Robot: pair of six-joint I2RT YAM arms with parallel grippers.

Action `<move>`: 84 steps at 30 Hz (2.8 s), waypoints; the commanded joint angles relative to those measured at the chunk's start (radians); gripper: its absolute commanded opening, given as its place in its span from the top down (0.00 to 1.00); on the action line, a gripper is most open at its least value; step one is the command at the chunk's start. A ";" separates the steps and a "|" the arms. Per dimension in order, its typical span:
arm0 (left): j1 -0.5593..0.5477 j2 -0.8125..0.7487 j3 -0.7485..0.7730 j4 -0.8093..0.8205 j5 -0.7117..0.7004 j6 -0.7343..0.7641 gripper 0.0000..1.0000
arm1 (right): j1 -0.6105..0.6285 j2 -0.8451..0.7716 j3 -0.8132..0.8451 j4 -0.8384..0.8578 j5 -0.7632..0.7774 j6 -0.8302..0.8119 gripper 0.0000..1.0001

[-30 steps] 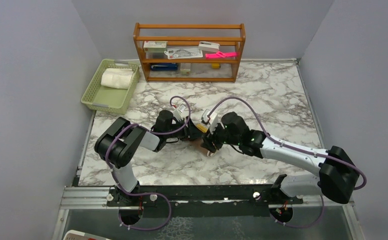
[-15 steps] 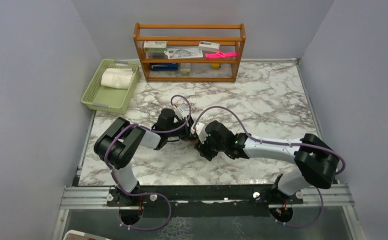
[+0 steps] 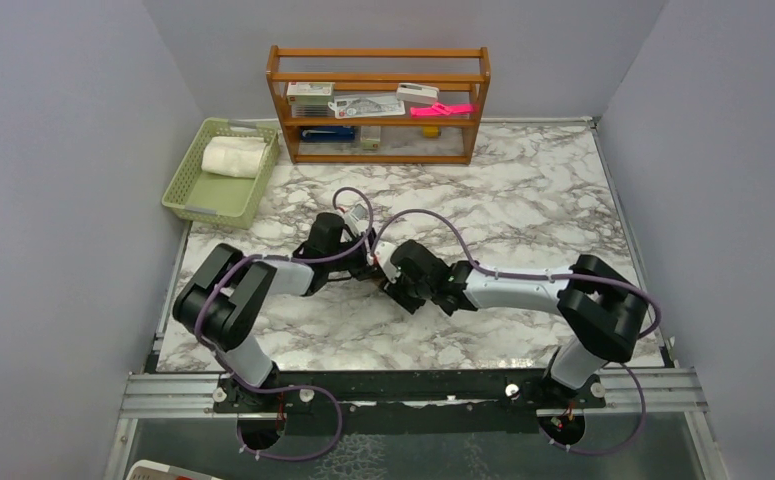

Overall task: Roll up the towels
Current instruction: Roll the towel at the center of the board, then pick up the towel at the center of the board.

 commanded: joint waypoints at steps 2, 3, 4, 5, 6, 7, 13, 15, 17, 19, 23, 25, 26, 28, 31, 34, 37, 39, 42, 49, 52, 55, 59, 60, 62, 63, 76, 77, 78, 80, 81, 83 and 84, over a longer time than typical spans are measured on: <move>0.104 -0.090 -0.028 -0.302 -0.018 0.048 0.47 | -0.004 0.088 0.020 -0.077 0.038 0.007 0.60; 0.128 -0.114 -0.024 -0.310 0.003 0.043 0.46 | -0.004 0.098 0.028 -0.084 0.030 0.009 0.63; 0.154 -0.139 -0.014 -0.322 0.019 0.044 0.44 | -0.005 0.108 0.035 -0.090 0.016 0.009 0.70; 0.176 -0.162 -0.001 -0.347 0.030 0.054 0.43 | -0.005 0.116 0.041 -0.095 0.005 0.009 0.75; 0.197 -0.184 0.016 -0.390 0.033 0.070 0.43 | -0.006 0.123 0.046 -0.099 -0.009 0.009 0.79; 0.214 -0.203 0.031 -0.422 0.032 0.089 0.42 | -0.005 0.127 0.051 -0.102 -0.025 0.013 0.83; 0.256 -0.255 0.001 -0.468 0.036 0.123 0.40 | -0.049 0.088 0.082 -0.072 -0.264 0.094 0.89; 0.255 -0.264 -0.047 -0.429 0.049 0.095 0.40 | -0.077 0.073 0.095 -0.058 -0.346 0.133 0.89; 0.255 -0.280 -0.095 -0.381 0.061 0.059 0.39 | -0.111 0.062 0.109 -0.049 -0.418 0.174 0.90; 0.254 -0.298 -0.133 -0.338 0.074 0.026 0.39 | -0.159 0.060 0.118 -0.033 -0.491 0.213 0.91; 0.251 -0.343 -0.165 -0.302 0.077 -0.008 0.34 | -0.280 0.078 0.119 0.015 -0.663 0.297 0.91; 0.247 -0.356 -0.167 -0.294 0.075 -0.016 0.31 | -0.330 0.101 0.117 0.045 -0.748 0.342 0.91; 0.244 -0.359 -0.167 -0.289 0.072 -0.022 0.29 | -0.355 0.115 0.120 0.060 -0.788 0.369 0.91; 0.234 -0.358 -0.171 -0.262 0.071 -0.040 0.27 | -0.393 0.148 0.121 0.090 -0.877 0.427 0.91; 0.202 -0.335 -0.177 -0.200 0.061 -0.074 0.25 | -0.431 0.193 0.114 0.164 -0.980 0.518 0.91; 0.153 -0.290 -0.183 -0.104 0.043 -0.128 0.25 | -0.445 0.236 0.109 0.219 -1.047 0.586 0.91; 0.107 -0.239 -0.181 -0.017 0.018 -0.169 0.24 | -0.456 0.265 0.095 0.279 -1.086 0.639 0.91; 0.085 -0.209 -0.176 0.024 0.003 -0.184 0.24 | -0.462 0.274 0.084 0.307 -1.105 0.666 0.91; 0.065 -0.175 -0.171 0.058 -0.024 -0.203 0.24 | -0.468 0.279 0.065 0.351 -1.131 0.700 0.92; 0.056 -0.119 -0.174 0.074 -0.111 -0.216 0.24 | -0.471 0.279 0.052 0.370 -1.150 0.712 0.92; 0.050 -0.100 -0.188 0.076 -0.149 -0.220 0.26 | -0.471 0.285 0.040 0.386 -1.161 0.723 0.92; 0.048 -0.096 -0.202 0.079 -0.178 -0.222 0.29 | -0.471 0.289 0.028 0.399 -1.167 0.728 0.91; 0.047 -0.100 -0.216 0.087 -0.214 -0.222 0.33 | -0.471 0.288 0.029 0.390 -1.165 0.714 0.90; 0.047 -0.102 -0.218 0.092 -0.222 -0.222 0.35 | -0.472 0.286 0.034 0.374 -1.160 0.702 0.89; 0.047 -0.108 -0.220 0.103 -0.244 -0.226 0.38 | -0.471 0.281 0.043 0.344 -1.153 0.679 0.87; 0.047 -0.110 -0.220 0.109 -0.256 -0.228 0.38 | -0.471 0.278 0.046 0.335 -1.152 0.671 0.86; 0.055 -0.074 -0.179 0.196 -0.295 -0.211 0.65 | -0.471 0.214 0.064 0.290 -1.266 0.569 0.59; 0.062 -0.075 -0.176 0.196 -0.292 -0.210 0.67 | -0.472 0.201 0.078 0.253 -1.258 0.538 0.58; 0.071 -0.080 -0.172 0.195 -0.289 -0.209 0.68 | -0.474 0.183 0.089 0.220 -1.242 0.509 0.58; 0.098 -0.099 -0.170 0.197 -0.276 -0.207 0.69 | -0.493 0.133 0.090 0.198 -1.202 0.483 0.58; 0.117 -0.115 -0.167 0.197 -0.264 -0.207 0.70 | -0.513 0.102 0.079 0.212 -1.189 0.486 0.58; 0.161 -0.161 -0.161 0.196 -0.233 -0.199 0.73 | -0.571 0.042 0.044 0.261 -1.174 0.519 0.58; 0.197 -0.189 -0.156 0.193 -0.209 -0.191 0.75 | -0.607 0.016 0.024 0.282 -1.178 0.538 0.57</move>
